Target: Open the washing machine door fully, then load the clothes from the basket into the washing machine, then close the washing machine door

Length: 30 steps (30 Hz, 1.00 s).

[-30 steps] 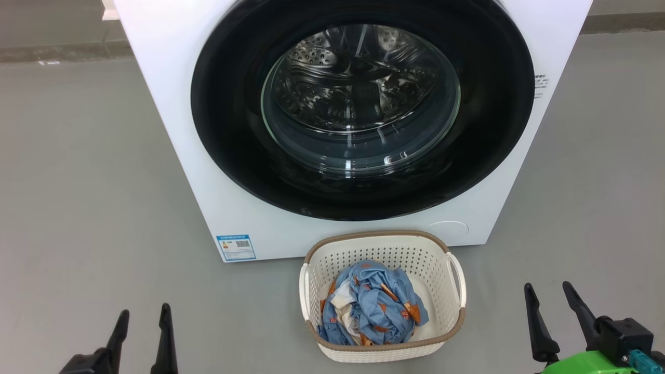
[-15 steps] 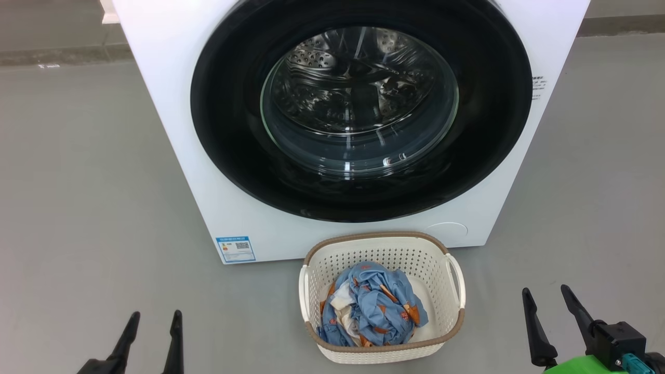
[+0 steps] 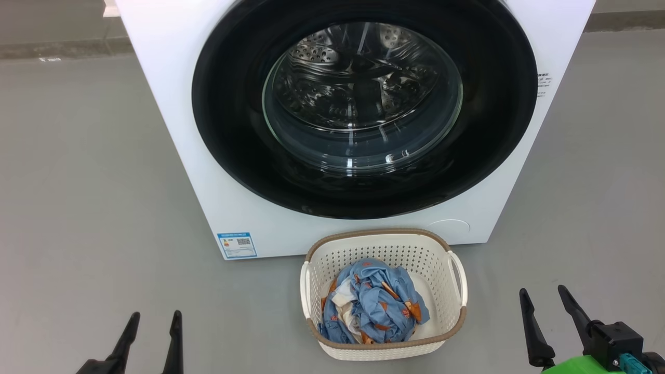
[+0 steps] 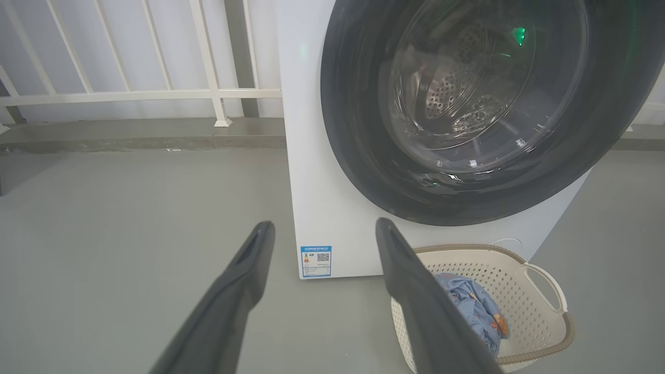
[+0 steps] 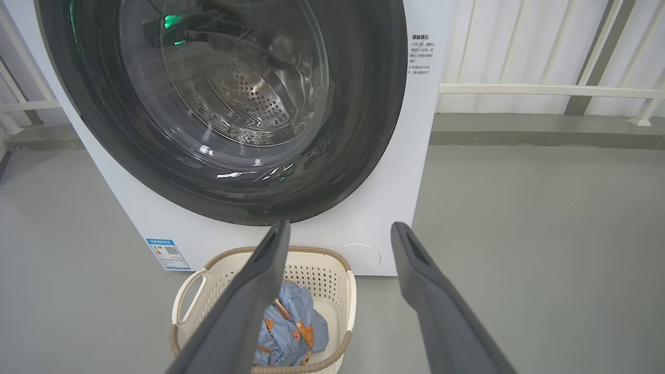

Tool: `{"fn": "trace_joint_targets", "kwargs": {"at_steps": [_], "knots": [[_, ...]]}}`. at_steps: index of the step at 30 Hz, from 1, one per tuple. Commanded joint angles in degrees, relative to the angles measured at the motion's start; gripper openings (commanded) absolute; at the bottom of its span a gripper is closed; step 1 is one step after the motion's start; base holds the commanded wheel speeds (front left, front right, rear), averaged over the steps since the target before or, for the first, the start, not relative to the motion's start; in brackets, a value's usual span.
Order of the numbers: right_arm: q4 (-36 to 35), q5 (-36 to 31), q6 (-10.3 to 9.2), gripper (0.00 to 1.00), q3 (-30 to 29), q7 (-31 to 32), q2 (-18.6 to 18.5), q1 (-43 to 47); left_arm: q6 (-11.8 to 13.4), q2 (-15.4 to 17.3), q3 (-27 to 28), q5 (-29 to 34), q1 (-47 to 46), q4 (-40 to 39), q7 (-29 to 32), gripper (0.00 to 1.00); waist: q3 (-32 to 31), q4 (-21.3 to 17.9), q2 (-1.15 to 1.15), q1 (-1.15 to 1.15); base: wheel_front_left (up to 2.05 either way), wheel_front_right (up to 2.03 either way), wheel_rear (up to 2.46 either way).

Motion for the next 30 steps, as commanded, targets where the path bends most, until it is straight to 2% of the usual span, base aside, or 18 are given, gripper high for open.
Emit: {"fn": "trace_joint_targets", "kwargs": {"at_steps": [1, 23, 30], "knots": [[-1.3, -0.04, 0.1, 1.0, 1.53, -0.7, -0.77, -0.59, 0.48, 0.88, 1.96, -0.27, -1.2, -1.09, -0.78, 1.0, 0.01, 0.04, 0.0, 0.0, 0.0, 0.0, 0.0], [-0.31, -0.27, 0.1, 1.0, 2.14, -0.7, -0.77, -0.62, 0.69, 0.88, 1.59, -0.5, -1.4, -0.21, -0.78, 1.0, 0.07, 0.46, 0.0, 0.0, 0.0, 0.0, 0.0], [-0.12, -0.14, 0.1, 1.0, 2.47, -0.7, -0.77, -0.58, 0.74, 0.88, 1.27, -0.71, -1.37, -0.23, -0.78, 1.0, 0.3, 0.27, 0.0, 0.0, 0.25, 0.45, -0.7]]}}
